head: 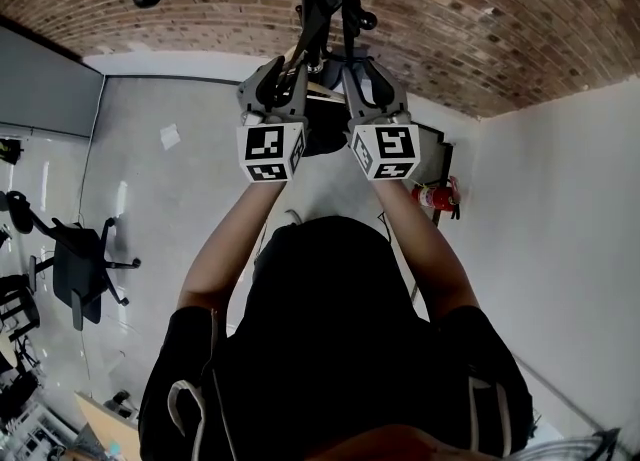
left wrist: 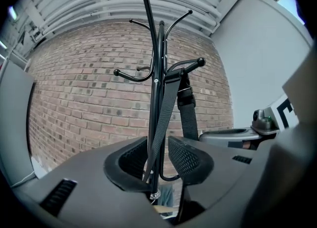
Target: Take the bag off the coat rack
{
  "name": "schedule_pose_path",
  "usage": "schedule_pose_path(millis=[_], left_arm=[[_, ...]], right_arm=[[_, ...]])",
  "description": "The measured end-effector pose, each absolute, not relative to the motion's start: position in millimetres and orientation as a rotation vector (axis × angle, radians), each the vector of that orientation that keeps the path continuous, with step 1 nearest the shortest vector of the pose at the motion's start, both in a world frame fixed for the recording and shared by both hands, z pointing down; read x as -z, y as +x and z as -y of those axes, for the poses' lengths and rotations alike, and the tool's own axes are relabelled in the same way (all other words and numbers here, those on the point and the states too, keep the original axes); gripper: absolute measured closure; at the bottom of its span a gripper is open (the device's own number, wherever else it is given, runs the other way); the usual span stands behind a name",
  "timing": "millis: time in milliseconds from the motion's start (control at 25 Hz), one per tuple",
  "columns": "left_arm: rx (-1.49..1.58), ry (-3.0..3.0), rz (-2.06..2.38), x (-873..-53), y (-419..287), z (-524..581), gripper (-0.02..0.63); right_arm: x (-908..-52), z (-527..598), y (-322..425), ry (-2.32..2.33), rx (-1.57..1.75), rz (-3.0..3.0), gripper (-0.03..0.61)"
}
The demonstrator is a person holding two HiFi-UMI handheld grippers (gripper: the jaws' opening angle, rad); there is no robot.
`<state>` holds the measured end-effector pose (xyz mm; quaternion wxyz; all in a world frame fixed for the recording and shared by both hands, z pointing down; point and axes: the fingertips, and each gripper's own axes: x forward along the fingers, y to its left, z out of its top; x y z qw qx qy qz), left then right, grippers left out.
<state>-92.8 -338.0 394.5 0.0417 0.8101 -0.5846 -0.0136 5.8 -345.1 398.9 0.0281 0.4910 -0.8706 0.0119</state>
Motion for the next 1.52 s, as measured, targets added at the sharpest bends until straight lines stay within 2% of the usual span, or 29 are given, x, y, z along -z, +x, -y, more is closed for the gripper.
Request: schedule_pose_path(millis=[960, 1120, 1200, 1280, 1520], left_arm=[[-0.067, 2.541, 1.721, -395.9, -69.8, 376.3, 0.491], [-0.054, 2.526, 1.737, -396.0, -72.4, 378.2, 0.493], [-0.049, 2.529, 1.737, -395.9, -74.3, 381.4, 0.576], [-0.057, 2.542, 1.734, -395.6, -75.7, 381.5, 0.588], [-0.037, 2.516, 1.690, -392.8, -75.1, 372.1, 0.594]], right_arm=[[-422.1, 386.7, 1.0, 1.519, -0.104, 2.603, 0.462], [-422.3, 386.4, -4.9, 1.471, -0.092, 2.616, 0.480], [-421.6, 388.8, -7.2, 1.449, -0.084, 2.620, 0.507], [-420.0, 389.2, -7.5, 1.440, -0.078, 2.623, 0.548], [-418.2, 384.5, -4.6, 1.418, -0.080, 2.624, 0.555]])
